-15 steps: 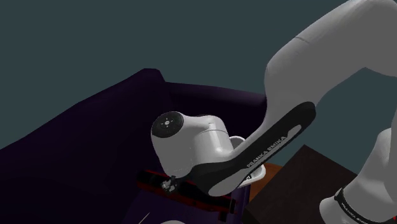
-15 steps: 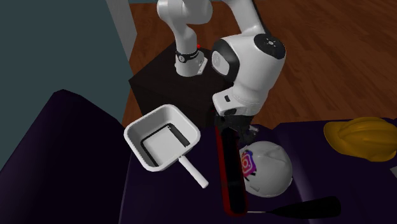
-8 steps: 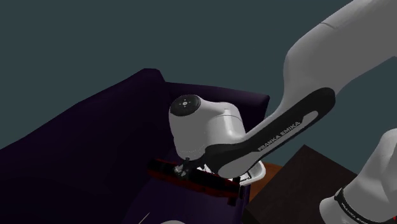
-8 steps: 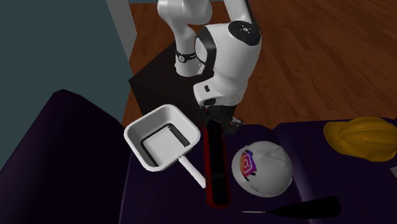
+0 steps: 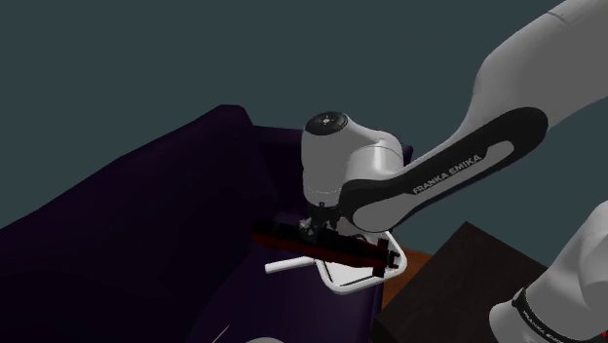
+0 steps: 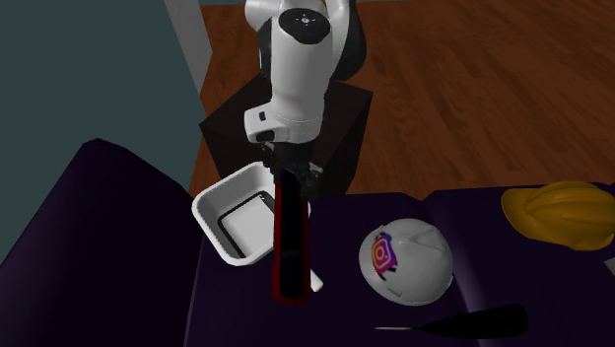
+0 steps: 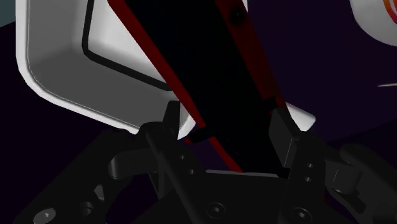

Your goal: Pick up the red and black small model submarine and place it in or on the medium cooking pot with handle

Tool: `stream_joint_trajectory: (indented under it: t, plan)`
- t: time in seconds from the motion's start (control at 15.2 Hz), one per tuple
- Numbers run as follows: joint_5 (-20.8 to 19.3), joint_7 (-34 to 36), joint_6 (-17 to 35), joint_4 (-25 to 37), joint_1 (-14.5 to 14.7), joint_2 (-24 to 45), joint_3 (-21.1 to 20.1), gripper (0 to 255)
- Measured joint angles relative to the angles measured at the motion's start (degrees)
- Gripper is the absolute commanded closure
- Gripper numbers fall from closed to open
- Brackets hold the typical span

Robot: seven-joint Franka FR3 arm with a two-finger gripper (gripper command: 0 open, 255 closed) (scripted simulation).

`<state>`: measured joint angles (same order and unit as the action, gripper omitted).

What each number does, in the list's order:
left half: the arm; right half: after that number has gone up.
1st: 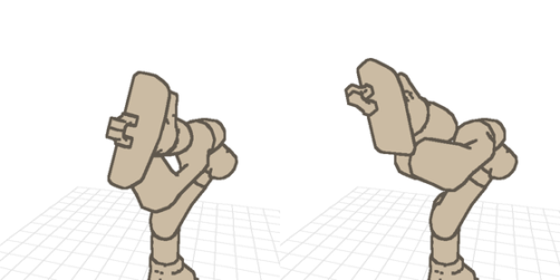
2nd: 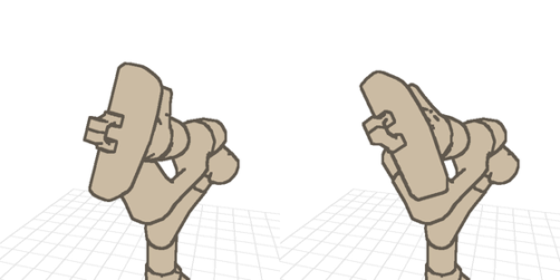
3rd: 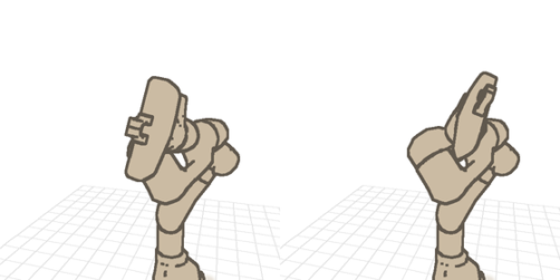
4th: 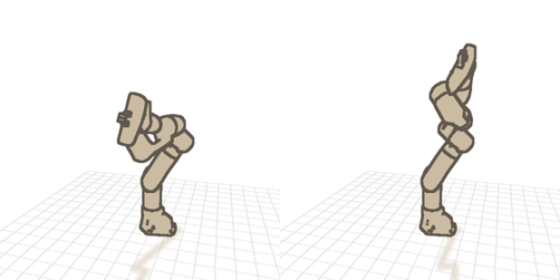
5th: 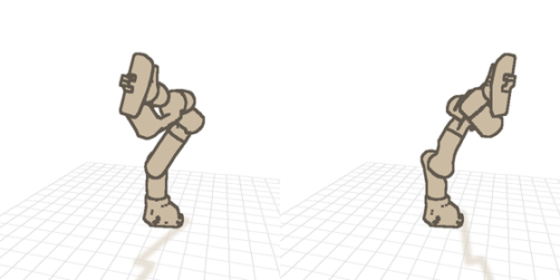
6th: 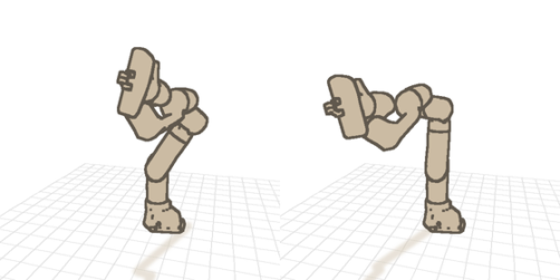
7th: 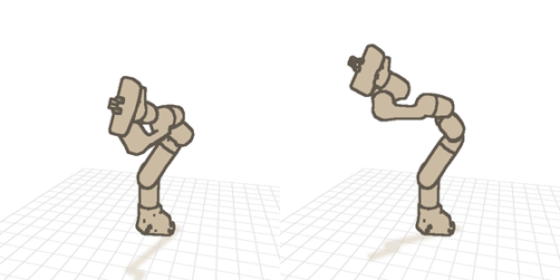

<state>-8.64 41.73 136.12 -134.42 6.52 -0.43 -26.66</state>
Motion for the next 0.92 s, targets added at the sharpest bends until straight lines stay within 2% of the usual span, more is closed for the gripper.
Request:
stream_joint_trajectory:
  t: [0.33,0.92]
  plan:
    - [3.6,-9.8,0.3,-4.4,-3.1,-5.5,4.0,255]
    - [0.1,-8.3,6.7,-6.7,-4.2,-1.0,4.6,255]
